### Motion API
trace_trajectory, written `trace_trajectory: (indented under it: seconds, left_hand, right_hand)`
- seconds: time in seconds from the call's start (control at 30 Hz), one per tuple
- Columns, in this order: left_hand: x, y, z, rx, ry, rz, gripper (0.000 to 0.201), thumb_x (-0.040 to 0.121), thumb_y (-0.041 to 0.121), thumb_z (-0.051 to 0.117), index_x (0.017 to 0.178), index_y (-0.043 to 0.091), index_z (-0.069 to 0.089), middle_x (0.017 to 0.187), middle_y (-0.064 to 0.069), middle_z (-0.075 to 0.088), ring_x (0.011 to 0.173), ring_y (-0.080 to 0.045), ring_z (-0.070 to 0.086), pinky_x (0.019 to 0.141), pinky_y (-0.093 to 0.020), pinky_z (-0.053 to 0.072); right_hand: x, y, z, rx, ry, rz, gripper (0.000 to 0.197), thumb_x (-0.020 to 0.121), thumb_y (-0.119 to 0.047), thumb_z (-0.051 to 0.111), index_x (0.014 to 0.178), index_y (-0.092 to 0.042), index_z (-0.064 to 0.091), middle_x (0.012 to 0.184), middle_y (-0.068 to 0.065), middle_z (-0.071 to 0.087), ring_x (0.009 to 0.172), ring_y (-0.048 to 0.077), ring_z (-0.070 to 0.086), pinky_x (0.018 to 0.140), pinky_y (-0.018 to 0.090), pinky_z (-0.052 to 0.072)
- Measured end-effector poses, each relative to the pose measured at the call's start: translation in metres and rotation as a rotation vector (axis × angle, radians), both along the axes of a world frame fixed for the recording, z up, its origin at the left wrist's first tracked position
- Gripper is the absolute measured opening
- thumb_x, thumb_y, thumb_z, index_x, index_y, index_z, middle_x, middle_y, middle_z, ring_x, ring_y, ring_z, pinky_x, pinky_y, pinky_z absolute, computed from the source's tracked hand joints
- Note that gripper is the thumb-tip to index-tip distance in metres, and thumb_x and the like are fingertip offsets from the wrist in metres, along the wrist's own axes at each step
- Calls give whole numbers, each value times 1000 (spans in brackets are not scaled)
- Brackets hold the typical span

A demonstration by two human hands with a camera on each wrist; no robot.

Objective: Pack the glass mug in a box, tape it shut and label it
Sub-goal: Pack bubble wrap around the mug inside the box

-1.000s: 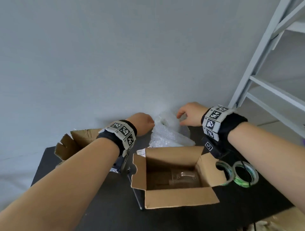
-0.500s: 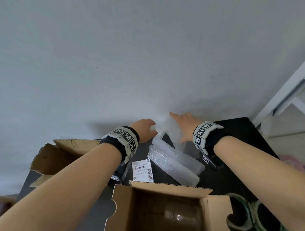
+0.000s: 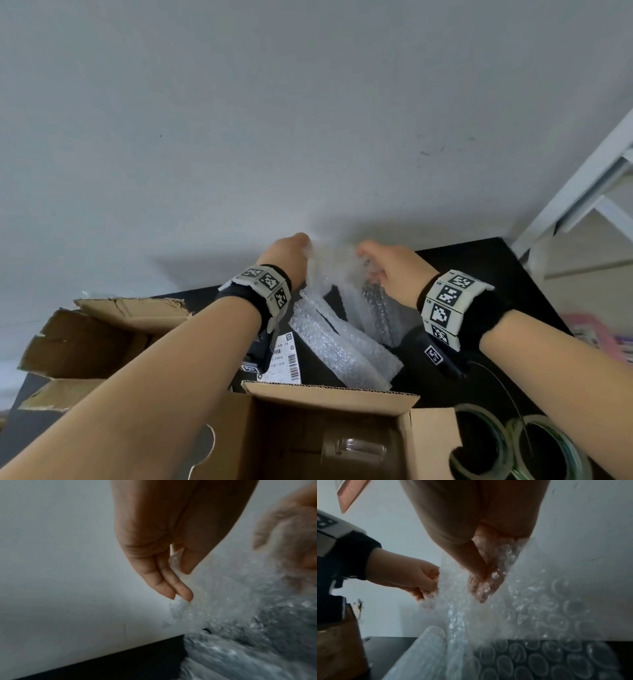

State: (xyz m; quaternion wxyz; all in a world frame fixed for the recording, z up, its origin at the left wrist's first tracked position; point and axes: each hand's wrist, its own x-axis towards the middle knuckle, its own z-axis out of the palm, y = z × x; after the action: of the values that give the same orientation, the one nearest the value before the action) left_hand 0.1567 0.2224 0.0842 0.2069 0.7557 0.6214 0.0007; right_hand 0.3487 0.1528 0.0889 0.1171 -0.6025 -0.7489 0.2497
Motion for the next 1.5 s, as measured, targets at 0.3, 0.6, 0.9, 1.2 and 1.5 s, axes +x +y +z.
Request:
trace_trajectory:
  seconds: [0.3,0.6,0.9,1.2,1.5]
  left_hand:
    - [-29,-8,19,-117,-602,439,38,95,20,48,129,3,43,86,-9,59,67,-25,65,76,-40,56]
    - [-44,-29,54,-12,-663,342,29,96,37,42,117,17,46,113,-2,53,82,-18,64,83,-39,53]
    - [-59,-64,97,31,-696,164,36,94,37,51,99,2,59,98,-18,63,93,-31,62,89,-49,52]
    - [-104,-108,121,71,-709,148,14,90,15,53,104,12,58,83,-1,68,72,-17,67,67,-27,57]
    - [-116,-181,126,-414,-999,119,32,93,28,56,118,9,53,106,-14,57,84,-22,60,62,-27,56]
  right_hand:
    - [8,13,-26,-219,-469,-40,28,92,-7,45,120,-5,50,120,15,47,105,29,54,82,31,44]
    - [-17,12,12,132,-113,-223,101,78,-44,70,148,-8,6,145,17,28,134,32,29,108,38,27]
    - [-62,-20,83,359,-26,-143,55,90,-38,57,138,-16,41,135,9,50,125,26,44,101,35,36]
    - [-83,-71,128,285,78,-361,38,95,-24,50,114,8,55,116,22,60,106,33,56,86,31,41]
    - [-137,-140,128,479,-147,-468,12,94,-17,46,86,-12,40,91,7,47,71,26,48,63,32,38]
